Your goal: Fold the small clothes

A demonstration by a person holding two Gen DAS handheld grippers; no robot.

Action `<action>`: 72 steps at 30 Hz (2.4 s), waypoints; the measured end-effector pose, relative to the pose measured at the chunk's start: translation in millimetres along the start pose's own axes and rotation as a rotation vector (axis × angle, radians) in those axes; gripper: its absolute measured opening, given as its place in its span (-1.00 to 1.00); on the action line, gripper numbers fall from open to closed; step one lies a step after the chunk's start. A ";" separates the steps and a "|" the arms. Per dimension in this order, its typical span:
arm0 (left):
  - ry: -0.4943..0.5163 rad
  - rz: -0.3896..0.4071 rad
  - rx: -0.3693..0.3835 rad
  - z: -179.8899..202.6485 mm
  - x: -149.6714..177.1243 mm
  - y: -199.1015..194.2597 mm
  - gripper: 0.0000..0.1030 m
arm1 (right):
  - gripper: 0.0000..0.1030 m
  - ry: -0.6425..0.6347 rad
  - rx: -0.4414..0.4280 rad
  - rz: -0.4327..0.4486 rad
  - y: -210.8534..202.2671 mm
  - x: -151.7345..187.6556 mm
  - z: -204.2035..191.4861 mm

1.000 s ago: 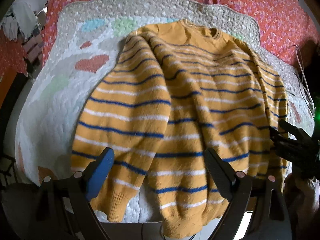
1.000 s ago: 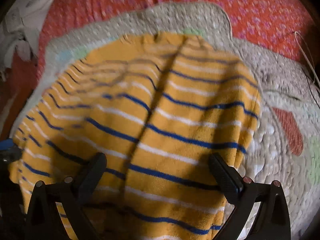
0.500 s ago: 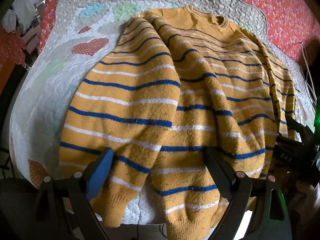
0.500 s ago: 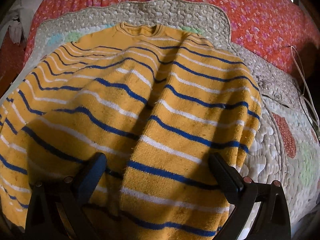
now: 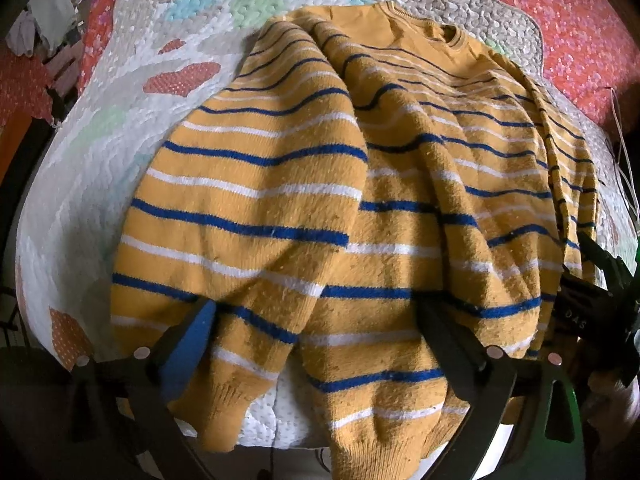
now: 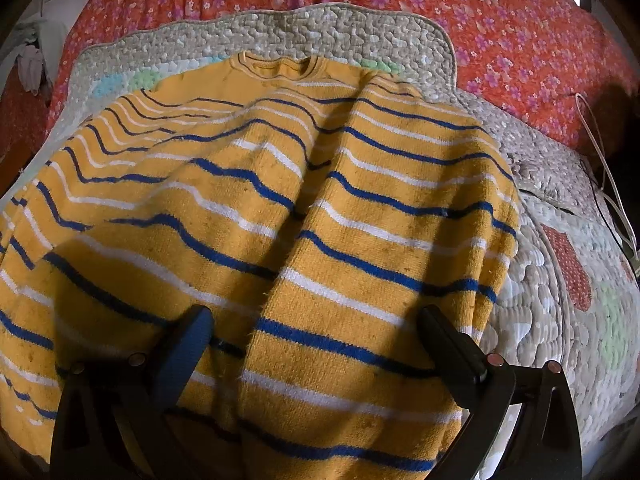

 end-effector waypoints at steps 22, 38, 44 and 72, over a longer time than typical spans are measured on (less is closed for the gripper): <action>0.002 -0.002 -0.004 1.8 1.8 0.9 1.00 | 1.00 -0.024 0.024 0.020 0.9 2.5 -1.0; 0.002 0.005 -0.004 2.1 0.1 1.5 1.00 | 1.00 -0.025 0.030 0.035 0.1 3.4 -0.9; -0.017 0.040 0.014 0.0 -2.7 2.5 1.00 | 1.00 -0.023 0.045 0.042 -0.4 5.5 -1.9; 0.039 -0.026 0.002 -60.2 -91.5 0.5 -0.81 | 0.90 0.108 0.028 -0.075 -66.9 -21.0 63.3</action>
Point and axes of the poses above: each gripper's, at about its wrist camera, not at the fingertips, and y roughly the way its jaws point, z to its right, x to its underside, the point moved 3 cm from there along y, roughly the way its jaws point, and after that the axes turned 8 degrees about -z, right-handed, at the moved point
